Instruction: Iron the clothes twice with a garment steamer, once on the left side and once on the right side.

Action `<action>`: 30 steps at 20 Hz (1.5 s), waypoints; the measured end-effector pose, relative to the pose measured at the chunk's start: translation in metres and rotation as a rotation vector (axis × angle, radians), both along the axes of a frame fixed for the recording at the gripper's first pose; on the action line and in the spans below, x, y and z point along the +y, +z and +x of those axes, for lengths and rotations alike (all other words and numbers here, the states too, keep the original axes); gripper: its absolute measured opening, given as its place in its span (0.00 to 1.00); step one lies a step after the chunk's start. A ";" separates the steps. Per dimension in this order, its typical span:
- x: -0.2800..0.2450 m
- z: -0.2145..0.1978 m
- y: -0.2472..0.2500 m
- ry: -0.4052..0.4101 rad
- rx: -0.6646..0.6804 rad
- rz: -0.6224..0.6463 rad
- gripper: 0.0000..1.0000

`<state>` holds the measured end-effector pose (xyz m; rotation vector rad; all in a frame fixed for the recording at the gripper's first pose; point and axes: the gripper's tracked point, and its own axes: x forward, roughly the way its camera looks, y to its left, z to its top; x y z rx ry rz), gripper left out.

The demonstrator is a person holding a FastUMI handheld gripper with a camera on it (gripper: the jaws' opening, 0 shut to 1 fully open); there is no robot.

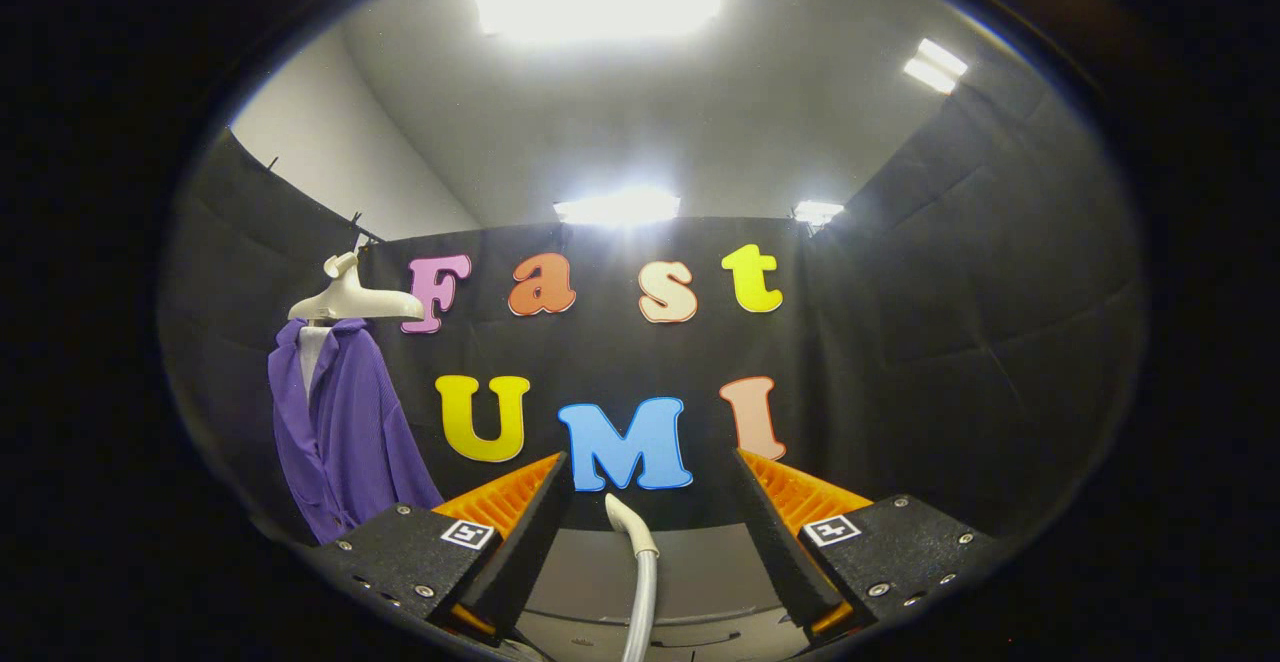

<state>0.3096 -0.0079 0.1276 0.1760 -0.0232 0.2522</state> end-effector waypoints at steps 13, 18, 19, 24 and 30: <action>0.045 0.151 -0.096 0.103 0.237 0.058 0.95; 0.064 0.188 -0.155 0.140 0.381 0.018 0.95; 0.066 0.193 -0.166 0.149 0.408 0.003 0.96; 0.078 0.217 -0.212 0.198 0.548 0.025 0.92; 0.096 0.215 -0.264 0.299 0.710 0.018 0.91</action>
